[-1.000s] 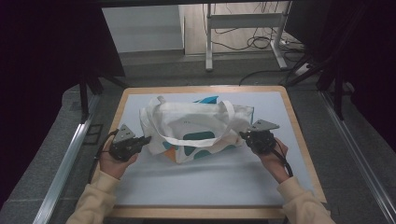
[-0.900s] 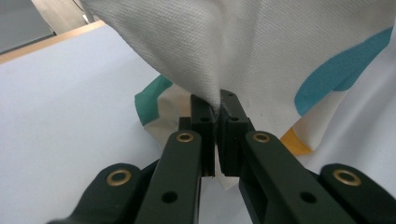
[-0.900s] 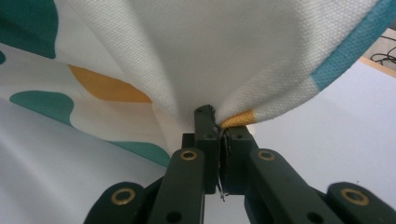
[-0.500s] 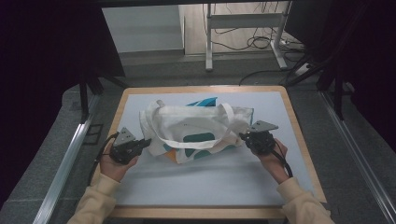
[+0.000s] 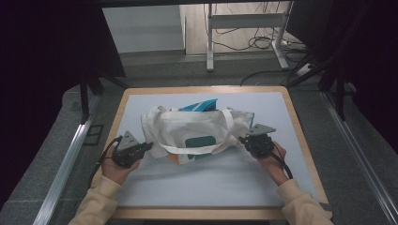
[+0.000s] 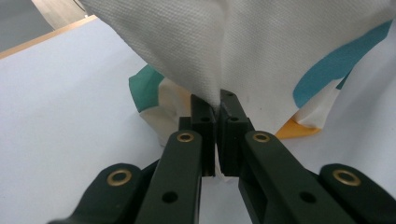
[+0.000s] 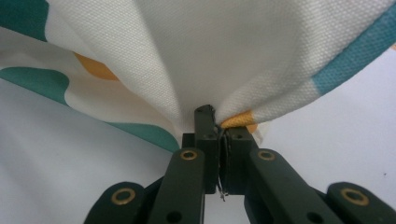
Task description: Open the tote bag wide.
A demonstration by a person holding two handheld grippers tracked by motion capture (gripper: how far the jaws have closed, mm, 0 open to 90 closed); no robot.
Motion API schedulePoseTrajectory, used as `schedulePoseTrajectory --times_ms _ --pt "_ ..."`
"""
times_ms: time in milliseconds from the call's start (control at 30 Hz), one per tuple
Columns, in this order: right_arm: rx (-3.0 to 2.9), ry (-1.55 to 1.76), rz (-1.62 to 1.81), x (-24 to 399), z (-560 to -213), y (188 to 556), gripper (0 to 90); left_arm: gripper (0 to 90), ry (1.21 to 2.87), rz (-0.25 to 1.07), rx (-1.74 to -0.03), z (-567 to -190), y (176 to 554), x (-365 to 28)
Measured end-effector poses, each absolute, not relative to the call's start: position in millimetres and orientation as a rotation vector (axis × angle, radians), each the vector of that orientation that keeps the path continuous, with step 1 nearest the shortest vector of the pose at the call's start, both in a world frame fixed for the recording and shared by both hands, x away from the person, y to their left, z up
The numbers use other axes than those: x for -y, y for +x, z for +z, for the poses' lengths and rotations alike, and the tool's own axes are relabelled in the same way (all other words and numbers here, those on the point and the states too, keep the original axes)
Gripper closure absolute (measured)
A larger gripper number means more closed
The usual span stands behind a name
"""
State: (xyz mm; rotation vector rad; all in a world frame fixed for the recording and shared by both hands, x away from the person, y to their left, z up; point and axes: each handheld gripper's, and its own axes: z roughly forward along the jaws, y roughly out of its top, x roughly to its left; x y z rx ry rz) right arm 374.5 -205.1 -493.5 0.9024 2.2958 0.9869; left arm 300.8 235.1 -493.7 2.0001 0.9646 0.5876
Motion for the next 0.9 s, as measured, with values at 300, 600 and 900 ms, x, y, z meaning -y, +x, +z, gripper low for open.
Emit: schedulePoseTrajectory --times_ms 300,600,900 --pt "-2.277 0.909 1.027 209 -491 375 86.2 87.1 1.98 0.597 -0.957 -490 298 -237" --pt "-2.218 0.947 1.1 217 -482 371 86.0 87.1 1.99 0.696 -0.895 -483 288 -233" --pt "-2.168 0.923 1.15 223 -475 363 85.3 86.7 2.002 0.699 -0.851 -482 283 -235"
